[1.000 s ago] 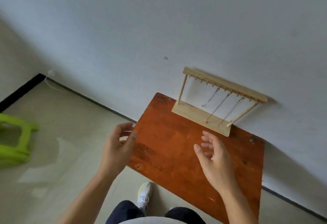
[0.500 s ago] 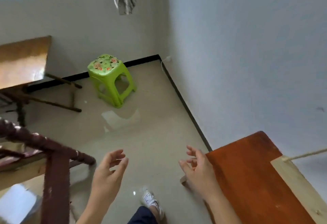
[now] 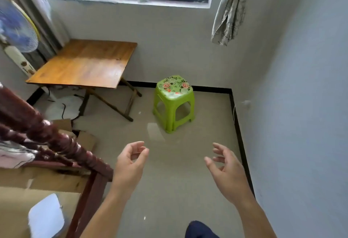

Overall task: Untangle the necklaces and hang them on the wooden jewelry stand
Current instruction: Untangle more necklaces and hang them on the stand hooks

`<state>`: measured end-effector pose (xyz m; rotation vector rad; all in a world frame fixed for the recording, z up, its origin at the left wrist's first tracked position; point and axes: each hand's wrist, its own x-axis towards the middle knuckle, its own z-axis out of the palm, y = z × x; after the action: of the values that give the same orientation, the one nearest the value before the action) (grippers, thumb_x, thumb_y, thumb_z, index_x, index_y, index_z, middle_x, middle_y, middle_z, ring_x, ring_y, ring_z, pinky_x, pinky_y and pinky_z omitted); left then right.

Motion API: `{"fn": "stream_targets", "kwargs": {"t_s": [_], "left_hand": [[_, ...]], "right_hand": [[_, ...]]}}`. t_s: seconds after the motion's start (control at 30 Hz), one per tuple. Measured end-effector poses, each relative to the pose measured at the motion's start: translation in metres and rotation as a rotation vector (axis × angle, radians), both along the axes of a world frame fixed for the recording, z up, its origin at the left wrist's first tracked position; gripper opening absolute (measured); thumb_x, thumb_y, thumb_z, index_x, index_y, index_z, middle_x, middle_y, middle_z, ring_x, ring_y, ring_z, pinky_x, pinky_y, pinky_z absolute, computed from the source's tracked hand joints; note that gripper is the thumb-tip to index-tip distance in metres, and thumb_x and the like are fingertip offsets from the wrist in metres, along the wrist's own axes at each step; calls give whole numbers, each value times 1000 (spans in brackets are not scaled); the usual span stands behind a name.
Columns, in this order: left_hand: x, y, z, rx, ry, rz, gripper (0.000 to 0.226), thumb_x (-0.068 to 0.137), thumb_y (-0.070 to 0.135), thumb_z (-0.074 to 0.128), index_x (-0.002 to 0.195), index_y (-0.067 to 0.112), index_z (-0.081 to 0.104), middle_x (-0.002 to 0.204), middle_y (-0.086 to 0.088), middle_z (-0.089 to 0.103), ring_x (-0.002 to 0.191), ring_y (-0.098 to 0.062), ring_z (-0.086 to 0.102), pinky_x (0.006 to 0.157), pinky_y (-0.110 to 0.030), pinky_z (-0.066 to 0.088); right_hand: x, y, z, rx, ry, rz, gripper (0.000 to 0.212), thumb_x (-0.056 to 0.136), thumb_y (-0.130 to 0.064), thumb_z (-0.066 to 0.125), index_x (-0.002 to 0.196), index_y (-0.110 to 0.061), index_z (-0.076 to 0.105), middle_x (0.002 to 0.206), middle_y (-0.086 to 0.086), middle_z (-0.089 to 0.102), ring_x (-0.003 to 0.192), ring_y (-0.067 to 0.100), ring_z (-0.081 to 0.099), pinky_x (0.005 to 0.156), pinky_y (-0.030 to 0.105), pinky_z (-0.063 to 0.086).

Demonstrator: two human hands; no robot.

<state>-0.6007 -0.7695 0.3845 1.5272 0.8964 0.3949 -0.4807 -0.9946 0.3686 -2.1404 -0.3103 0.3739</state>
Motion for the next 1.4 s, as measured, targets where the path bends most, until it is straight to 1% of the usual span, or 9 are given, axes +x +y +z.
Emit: {"fn": "stream_targets", "kwargs": {"t_s": [0.27, 0.43, 0.53, 0.67, 0.8, 0.93, 1.07, 1.2, 1.4], "left_hand": [[146, 80, -26, 39, 175, 16, 16, 91, 14, 67, 103, 24, 66, 98, 3, 70, 88, -11, 64, 73, -13, 48], [212, 159, 5, 98, 181, 177, 16, 92, 21, 66, 106, 29, 65, 96, 8, 69, 86, 4, 63, 75, -13, 46], [232, 205, 12, 94, 178, 278, 16, 92, 21, 66, 105, 30, 64, 96, 7, 69, 85, 4, 62, 77, -15, 46], [261, 275, -17, 46, 219, 402, 17, 92, 19, 66, 105, 28, 65, 97, 6, 69, 88, 0, 64, 76, -16, 45], [298, 359, -63, -58, 278, 442, 15, 91, 19, 68, 103, 28, 65, 99, 6, 69, 96, -8, 64, 78, -19, 47], [352, 466, -70, -42, 299, 429, 15, 93, 20, 65, 108, 22, 65, 100, 5, 68, 91, -2, 60, 70, -12, 43], [406, 573, -47, 5, 304, 362, 16, 95, 30, 62, 110, 29, 62, 104, 12, 65, 95, 0, 58, 72, -15, 43], [452, 653, -33, 21, 289, 330, 16, 95, 32, 61, 111, 31, 62, 106, 16, 65, 98, 0, 59, 76, -16, 46], [517, 744, -91, -81, 394, 359, 19, 95, 29, 61, 114, 27, 62, 106, 11, 64, 98, -4, 60, 72, -14, 45]], "right_hand": [[162, 109, -52, -68, 99, 160, 43, 91, -30, 68, 132, -29, 54, 121, -7, 59, 99, -1, 59, 83, 19, 41], [276, 227, -26, -91, -12, 382, 44, 92, -34, 67, 134, -27, 54, 118, -8, 59, 103, 5, 60, 89, 20, 44], [319, 295, -5, -68, -28, 467, 40, 93, -36, 66, 131, -31, 55, 116, -14, 60, 100, -2, 61, 88, 22, 49], [367, 387, -21, -78, -26, 592, 40, 93, -36, 66, 132, -29, 56, 116, -14, 62, 100, -3, 61, 90, 27, 52], [407, 484, -59, -226, -44, 716, 46, 96, -39, 61, 139, -27, 50, 121, -11, 58, 103, 2, 58, 90, 22, 48], [452, 590, -63, -288, -57, 803, 48, 97, -40, 59, 141, -26, 48, 127, -9, 57, 105, 1, 56, 89, 17, 43], [502, 694, -42, -246, -113, 774, 44, 96, -36, 60, 138, -24, 51, 123, -7, 59, 101, 2, 56, 88, 20, 42], [541, 764, -37, -209, -50, 737, 41, 96, -38, 59, 136, -27, 54, 120, -11, 61, 104, 3, 61, 91, 23, 47], [601, 863, -100, -331, 32, 832, 41, 98, -40, 55, 137, -27, 52, 123, -8, 60, 105, 5, 60, 89, 21, 46]]}}
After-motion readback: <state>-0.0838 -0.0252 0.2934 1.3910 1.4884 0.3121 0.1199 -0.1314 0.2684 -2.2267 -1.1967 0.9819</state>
